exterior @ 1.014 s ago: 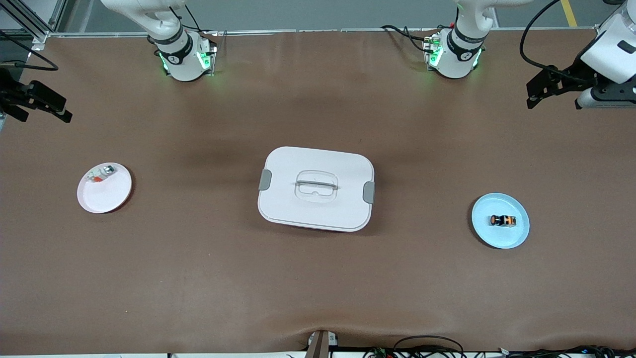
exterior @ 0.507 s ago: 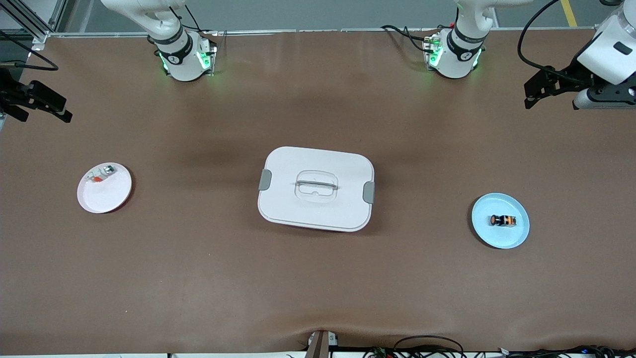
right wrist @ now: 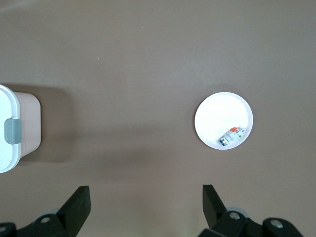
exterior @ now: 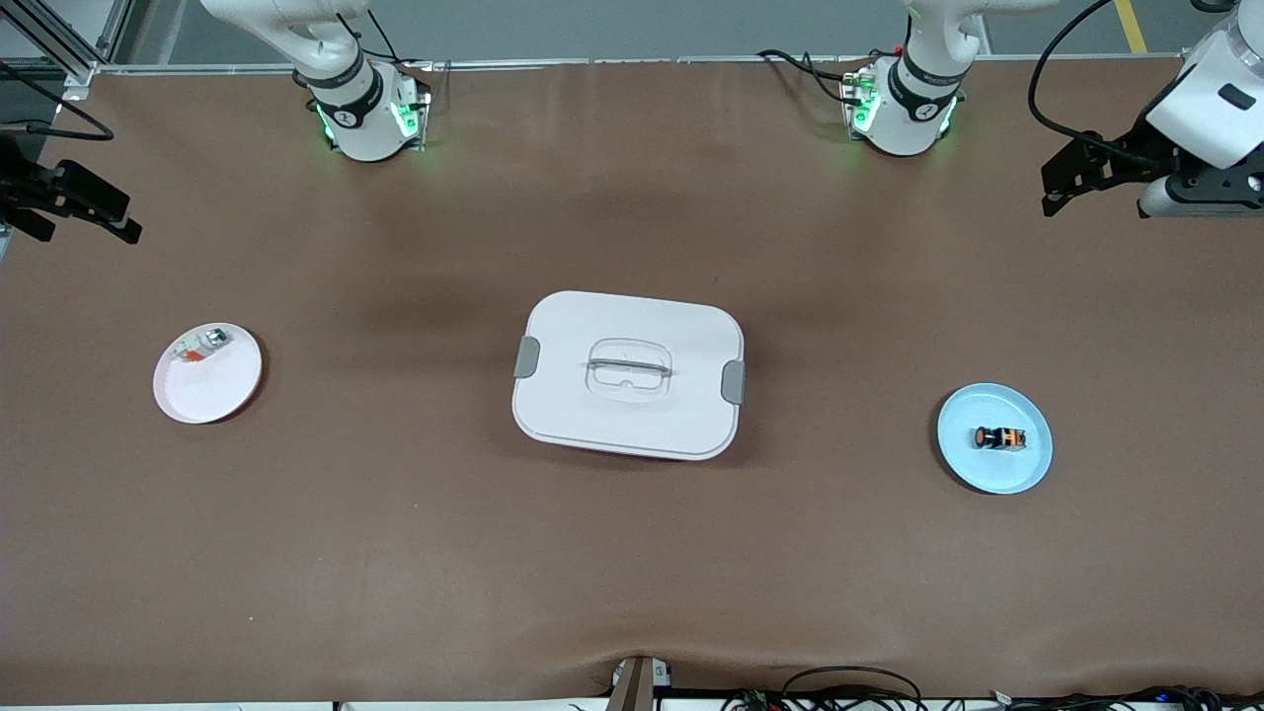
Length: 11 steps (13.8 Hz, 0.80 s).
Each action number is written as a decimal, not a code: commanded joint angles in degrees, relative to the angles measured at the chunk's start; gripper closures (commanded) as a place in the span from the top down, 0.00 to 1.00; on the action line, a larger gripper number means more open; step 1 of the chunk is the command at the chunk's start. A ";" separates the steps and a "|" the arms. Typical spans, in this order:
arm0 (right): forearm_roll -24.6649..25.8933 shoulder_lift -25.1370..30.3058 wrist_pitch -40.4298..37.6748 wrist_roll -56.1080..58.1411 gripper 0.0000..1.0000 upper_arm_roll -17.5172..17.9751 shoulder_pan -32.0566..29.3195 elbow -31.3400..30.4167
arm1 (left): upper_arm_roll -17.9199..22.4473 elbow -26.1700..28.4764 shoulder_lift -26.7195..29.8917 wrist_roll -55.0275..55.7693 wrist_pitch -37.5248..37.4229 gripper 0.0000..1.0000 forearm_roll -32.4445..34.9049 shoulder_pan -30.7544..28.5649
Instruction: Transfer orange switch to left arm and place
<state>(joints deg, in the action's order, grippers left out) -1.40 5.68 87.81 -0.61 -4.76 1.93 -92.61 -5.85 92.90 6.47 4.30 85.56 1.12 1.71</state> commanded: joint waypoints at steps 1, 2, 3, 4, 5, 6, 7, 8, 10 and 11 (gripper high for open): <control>-1.15 0.91 0.08 0.88 1.00 0.37 -1.14 -0.47 | 0.14 -0.35 0.04 -0.61 0.13 1.00 -0.33 0.05; -1.15 0.91 0.08 0.88 1.00 0.37 -1.14 -0.47 | 0.14 -0.61 0.04 -0.52 0.13 1.00 -0.33 0.05; -1.15 0.91 0.08 0.88 1.00 0.37 -1.14 -0.47 | 0.14 -0.61 0.04 -0.43 0.13 1.00 -0.24 0.14; -1.15 0.91 0.08 0.88 1.00 0.37 -1.22 -0.47 | 0.14 -0.70 0.04 -0.52 0.13 1.00 -0.33 0.14; -1.15 0.91 -0.10 0.88 1.00 0.37 -1.14 -0.47 | 0.14 -0.70 0.04 -0.52 0.13 1.00 -0.42 -0.04; -0.54 1.00 -0.27 0.88 1.00 0.54 -1.05 -0.47 | 0.14 -0.70 0.04 -0.52 0.13 1.00 -0.42 -0.04; -0.45 1.00 -0.45 0.88 1.00 0.46 -1.05 -0.47 | 0.14 -0.70 0.04 -0.52 0.13 1.00 -0.42 -0.04; -0.36 1.00 -0.54 0.79 1.00 0.45 -1.05 -0.47 | 0.14 -0.70 0.04 -0.52 0.13 1.00 -0.33 -0.04; -0.18 1.00 -0.45 0.61 1.00 0.37 -1.14 -0.55 | 0.14 -0.70 -0.14 -0.43 0.13 1.00 -0.33 0.05; -0.01 1.00 -0.45 0.53 1.00 0.37 -1.14 -0.55 | 0.14 -0.70 -0.14 -0.43 0.05 1.00 -0.33 0.05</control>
<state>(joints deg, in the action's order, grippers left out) -1.34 5.68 87.70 -0.59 -4.92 1.92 -92.61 -5.84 92.85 6.47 4.30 85.67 1.12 1.69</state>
